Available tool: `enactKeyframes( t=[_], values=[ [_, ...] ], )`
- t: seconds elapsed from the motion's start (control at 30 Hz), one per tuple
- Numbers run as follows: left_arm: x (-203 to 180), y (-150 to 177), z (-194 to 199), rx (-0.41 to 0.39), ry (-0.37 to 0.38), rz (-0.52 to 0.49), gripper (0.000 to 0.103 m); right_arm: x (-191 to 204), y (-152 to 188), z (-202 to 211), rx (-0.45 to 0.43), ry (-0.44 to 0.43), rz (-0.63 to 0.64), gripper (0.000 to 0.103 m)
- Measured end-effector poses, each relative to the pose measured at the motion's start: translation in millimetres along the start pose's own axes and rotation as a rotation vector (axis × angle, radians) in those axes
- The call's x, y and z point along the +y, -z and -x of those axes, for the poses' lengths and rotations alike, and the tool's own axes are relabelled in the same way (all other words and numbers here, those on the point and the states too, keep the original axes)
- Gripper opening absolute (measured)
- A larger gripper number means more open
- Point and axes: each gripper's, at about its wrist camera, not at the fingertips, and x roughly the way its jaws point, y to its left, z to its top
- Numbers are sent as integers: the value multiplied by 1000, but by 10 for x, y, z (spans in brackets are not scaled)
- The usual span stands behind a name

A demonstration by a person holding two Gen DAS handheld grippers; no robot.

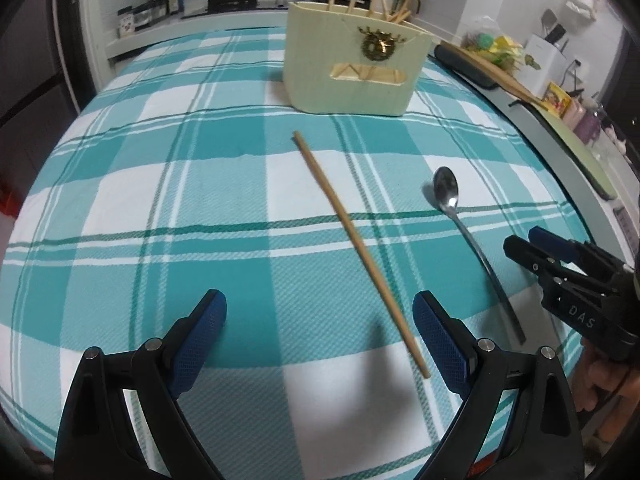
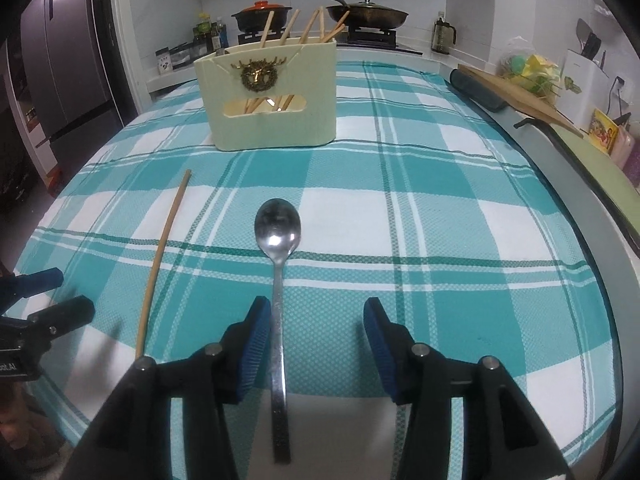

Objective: Organize utensils
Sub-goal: 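Lower the left tool over the wooden chopstick while the right tool holds the spoon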

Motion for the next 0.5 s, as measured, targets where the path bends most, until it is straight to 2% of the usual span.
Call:
enactKeyframes(
  t=[0.17,0.3,0.5],
  values=[
    [-207,-116,-263,7,-51,-48,95,-135,25,41,-20,7,-37,49],
    [-205,-84,-453,45,-93,-57,96,-164,20,84,-42,9,-44,49],
    [-206,-61,-447,24,-107,-68,99,-185,34,65,-53,25,-53,49]
  ],
)
